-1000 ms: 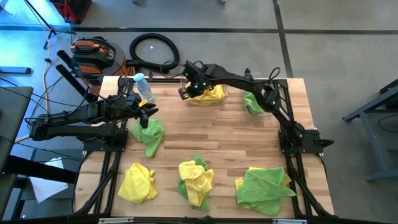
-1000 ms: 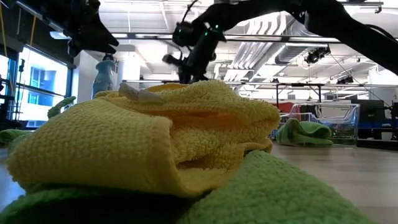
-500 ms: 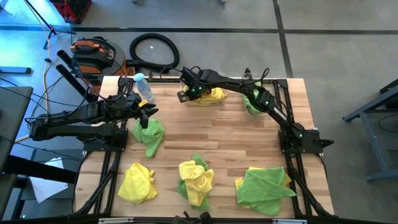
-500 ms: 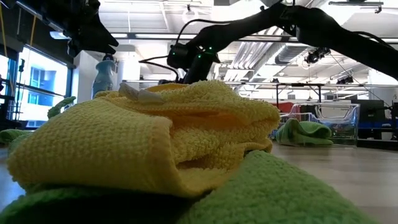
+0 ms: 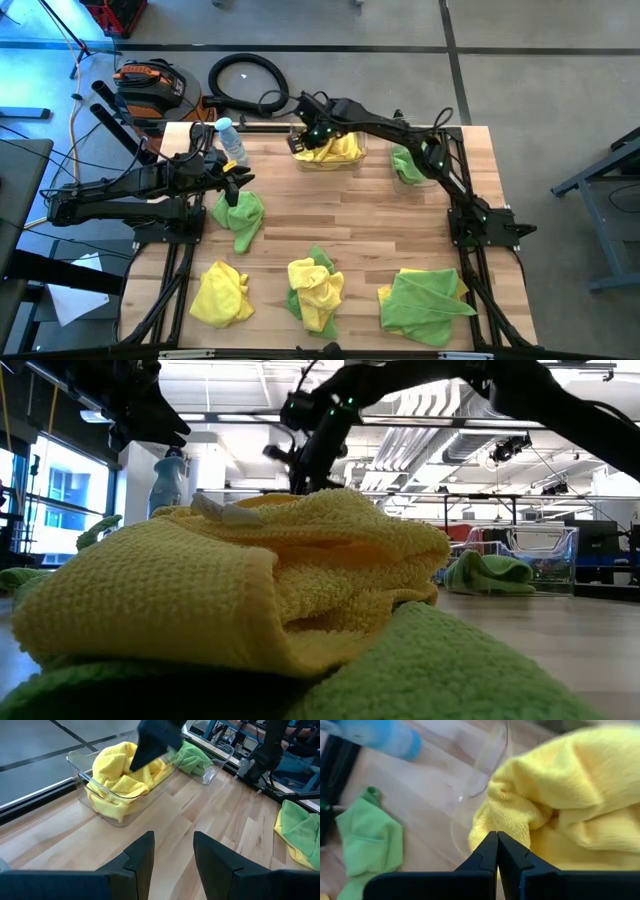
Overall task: Sort microfiber towel by color & place in baskets
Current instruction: Put the top left green microfiber cloth into the right transparent bin
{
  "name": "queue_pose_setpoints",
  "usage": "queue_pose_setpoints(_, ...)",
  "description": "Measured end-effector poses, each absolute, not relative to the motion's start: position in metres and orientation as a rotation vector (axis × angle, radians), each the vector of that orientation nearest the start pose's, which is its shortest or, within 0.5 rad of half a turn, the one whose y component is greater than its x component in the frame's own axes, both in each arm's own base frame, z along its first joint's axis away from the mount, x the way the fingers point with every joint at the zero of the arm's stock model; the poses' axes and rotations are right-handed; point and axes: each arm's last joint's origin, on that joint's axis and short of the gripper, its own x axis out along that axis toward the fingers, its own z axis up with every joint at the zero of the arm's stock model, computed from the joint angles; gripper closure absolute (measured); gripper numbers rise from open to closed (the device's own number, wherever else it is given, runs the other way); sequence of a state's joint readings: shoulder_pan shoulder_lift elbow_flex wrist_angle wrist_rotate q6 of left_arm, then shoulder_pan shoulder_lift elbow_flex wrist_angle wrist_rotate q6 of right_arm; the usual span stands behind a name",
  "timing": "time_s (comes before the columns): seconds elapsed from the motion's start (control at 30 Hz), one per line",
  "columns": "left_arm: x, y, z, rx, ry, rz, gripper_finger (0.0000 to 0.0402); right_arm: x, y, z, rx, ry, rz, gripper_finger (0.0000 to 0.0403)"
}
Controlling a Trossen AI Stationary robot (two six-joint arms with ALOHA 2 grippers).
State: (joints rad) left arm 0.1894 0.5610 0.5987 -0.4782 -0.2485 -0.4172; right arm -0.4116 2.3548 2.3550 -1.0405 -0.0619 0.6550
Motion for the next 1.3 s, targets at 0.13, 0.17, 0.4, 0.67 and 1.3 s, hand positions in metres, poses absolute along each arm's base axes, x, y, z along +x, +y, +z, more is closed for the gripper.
queue_pose_setpoints(0.13, 0.122, 0.030, 0.272, -0.392, 0.357, 0.507, 0.0275, 0.452, -0.190, 0.293, 0.756, 0.857, -0.590, 0.0401)
queue_pose_setpoints(0.17, 0.122, 0.030, 0.271, -0.388, 0.363, 0.499, 0.0275, 0.451, -0.186, 0.299, 0.733, 0.852, -0.574, 0.0402)
queue_pose_setpoints(0.4, 0.121, 0.029, 0.268, -0.387, 0.400, 0.494, 0.0275, 0.449, -0.149, 0.303, 0.627, 0.893, -0.567, 0.0402)
queue_pose_setpoints(0.67, 0.121, 0.029, 0.262, -0.393, 0.478, 0.480, 0.0275, 0.430, -0.109, 0.302, 0.618, 0.839, -0.540, 0.0403)
queue_pose_setpoints(1.3, 0.149, 0.022, 0.199, -0.449, 1.176, 0.415, 0.0275, 0.329, 0.014, 0.294, 0.736, 0.732, -0.609, 0.0403)
